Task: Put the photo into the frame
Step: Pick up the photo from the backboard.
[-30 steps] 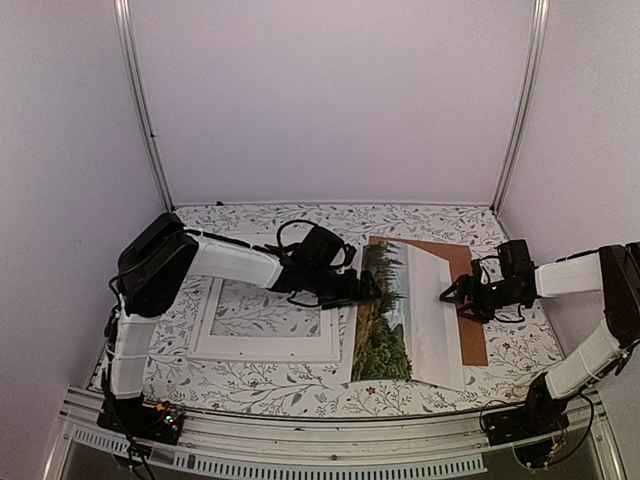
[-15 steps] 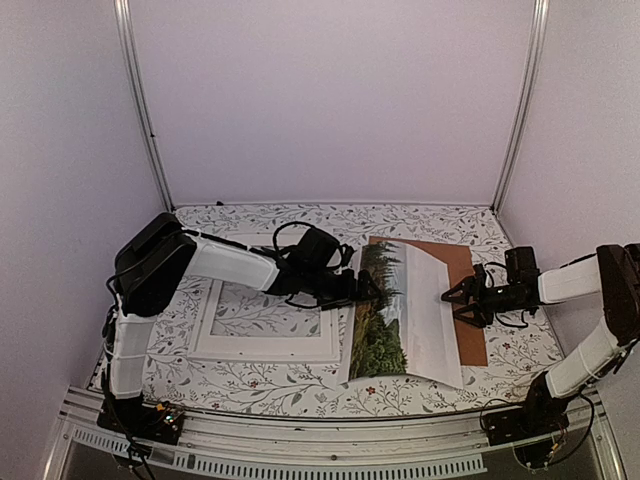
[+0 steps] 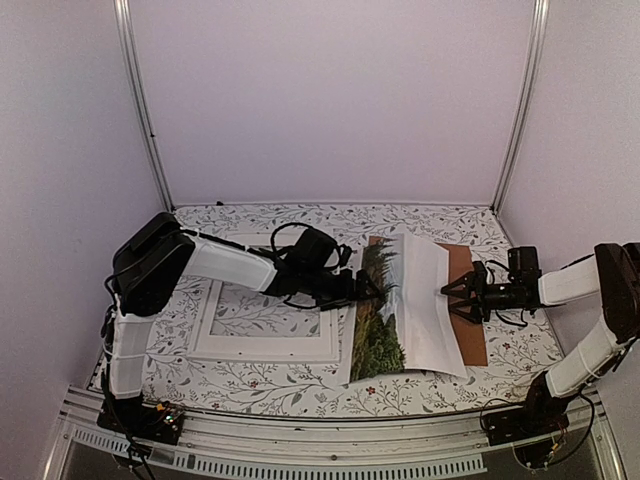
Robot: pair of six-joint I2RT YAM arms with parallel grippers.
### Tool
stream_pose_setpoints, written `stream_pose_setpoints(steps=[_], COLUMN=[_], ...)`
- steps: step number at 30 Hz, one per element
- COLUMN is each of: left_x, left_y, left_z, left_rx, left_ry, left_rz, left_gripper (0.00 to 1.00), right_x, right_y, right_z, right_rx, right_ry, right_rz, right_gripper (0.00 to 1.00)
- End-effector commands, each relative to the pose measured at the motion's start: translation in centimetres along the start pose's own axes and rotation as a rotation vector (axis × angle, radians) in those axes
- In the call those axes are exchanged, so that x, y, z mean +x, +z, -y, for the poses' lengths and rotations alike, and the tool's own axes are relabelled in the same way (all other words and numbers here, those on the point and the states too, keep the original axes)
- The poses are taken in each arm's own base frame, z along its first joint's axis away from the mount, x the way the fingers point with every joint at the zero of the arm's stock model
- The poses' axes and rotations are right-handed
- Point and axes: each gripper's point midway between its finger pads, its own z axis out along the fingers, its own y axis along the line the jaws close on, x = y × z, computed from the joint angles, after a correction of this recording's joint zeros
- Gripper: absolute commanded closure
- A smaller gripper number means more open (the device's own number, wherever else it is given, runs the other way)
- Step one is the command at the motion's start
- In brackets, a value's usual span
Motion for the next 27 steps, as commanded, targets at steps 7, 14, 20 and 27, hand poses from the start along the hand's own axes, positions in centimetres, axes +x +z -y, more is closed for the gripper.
stream_pose_setpoints(steps=[7, 14, 20, 27], left_x=[3.8, 3.8, 3.7, 3.7], left_y=[0.1, 0.1, 0.1, 0.0], left_z=[-5.4, -5.5, -5.4, -5.4], left_rx=[-0.149, -0.15, -0.147, -0.147], left_ry=[-0.08, -0.078, -0.076, -0.076], left_rz=[-0.121, -0.118, -0.118, -0.118], left_gripper=[0.03, 0.03, 0.03, 0.03], right_x=[-0.3, -0.2, -0.1, 0.2], right_y=[-0.9, -1.3, -1.6, -1.8], right_z=[-3.2, -4.4, -5.4, -6.2], right_rx=[-0.115, -0.152, -0.178, -0.211], right_ry=[-0.024, -0.055, -0.084, -0.132], right_rz=[0.002, -0.001, -0.009, -0.031], right_gripper=[0.36, 0.38, 0.39, 0.41])
